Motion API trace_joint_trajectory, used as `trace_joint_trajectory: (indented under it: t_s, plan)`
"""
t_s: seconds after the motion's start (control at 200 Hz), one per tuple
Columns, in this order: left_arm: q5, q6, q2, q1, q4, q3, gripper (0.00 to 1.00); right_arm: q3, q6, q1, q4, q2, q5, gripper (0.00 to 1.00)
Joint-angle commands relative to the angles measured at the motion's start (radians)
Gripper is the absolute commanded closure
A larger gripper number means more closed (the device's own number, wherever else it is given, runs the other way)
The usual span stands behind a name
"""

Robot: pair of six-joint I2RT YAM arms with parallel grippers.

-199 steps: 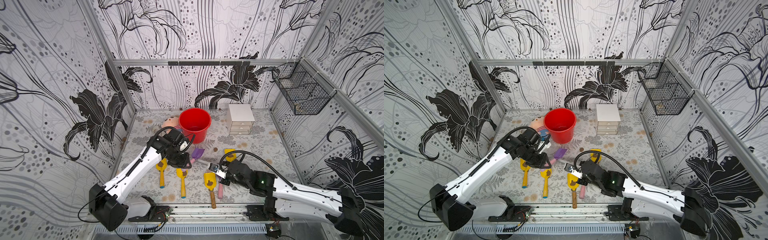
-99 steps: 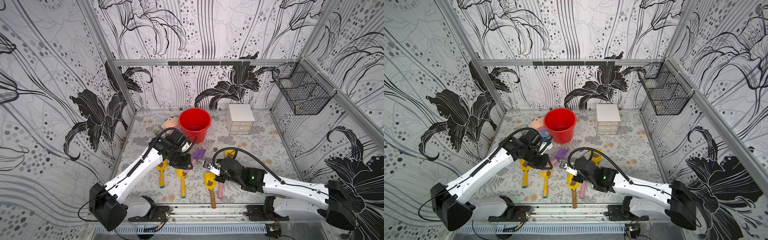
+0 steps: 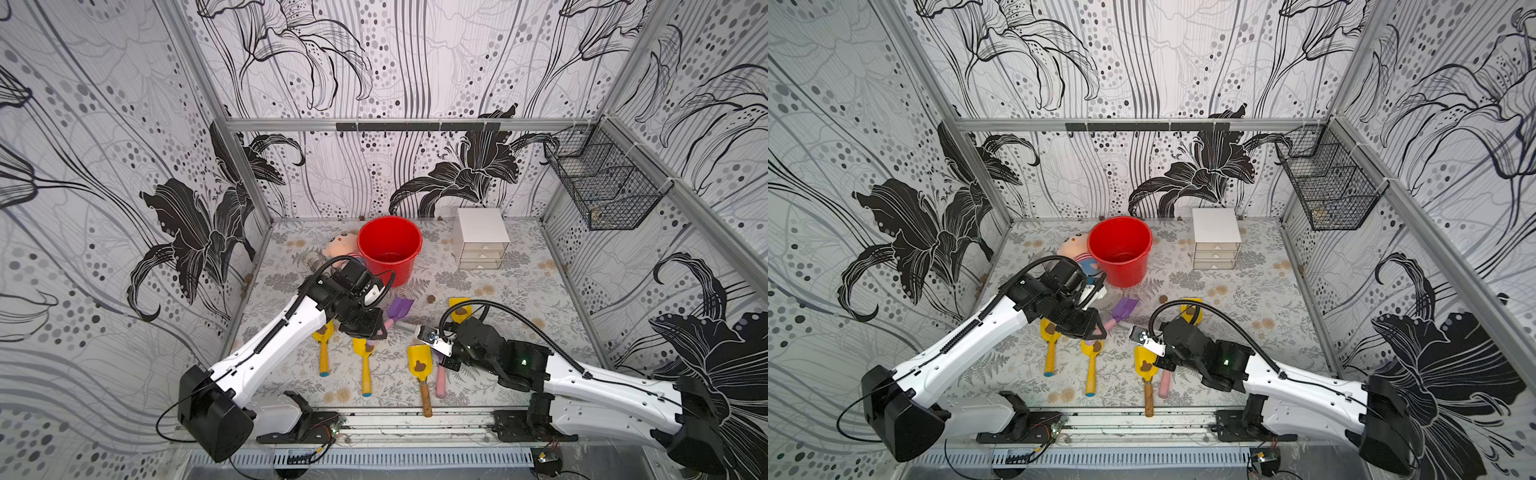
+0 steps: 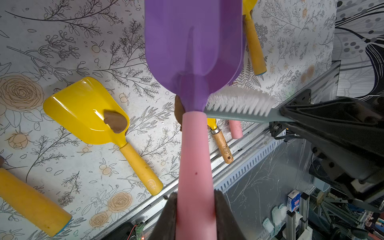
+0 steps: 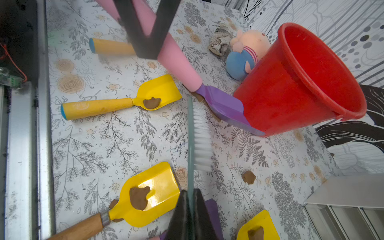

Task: Brush the soil off the hand trowel and place it into the bucket
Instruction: Brush off the soil from the hand trowel.

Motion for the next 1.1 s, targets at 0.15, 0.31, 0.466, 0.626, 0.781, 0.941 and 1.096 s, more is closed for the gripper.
trace_joint_trajectory:
  t_s: [0.15,0.31,0.466,0.626,0.781,0.941,1.096]
  plan:
    - [0.038,-0.004,0.009,-0.013,0.036,-0.019,1.0,0.034,0.004,-0.01,0.091,0.06,-0.032,1.0]
    - [0.053,0.0,0.019,-0.024,0.043,-0.032,1.0,0.059,0.013,-0.022,0.137,0.12,-0.028,1.0]
    - [0.06,0.006,0.026,-0.026,0.049,-0.034,1.0,0.079,0.017,-0.027,0.164,0.18,-0.038,1.0]
    - [0.057,0.005,0.025,-0.024,0.05,-0.019,1.0,0.073,0.014,-0.028,0.17,0.22,-0.045,1.0]
    - [0.067,0.009,0.016,0.001,0.056,-0.005,1.0,0.042,0.023,-0.028,0.152,0.225,-0.028,1.0]
    - [0.058,0.022,0.002,0.039,0.046,-0.002,1.0,0.005,0.061,-0.028,0.094,0.148,0.0,1.0]
    - [0.063,0.023,0.0,0.046,0.051,-0.003,1.0,-0.015,0.088,-0.028,0.015,0.061,0.009,1.0]
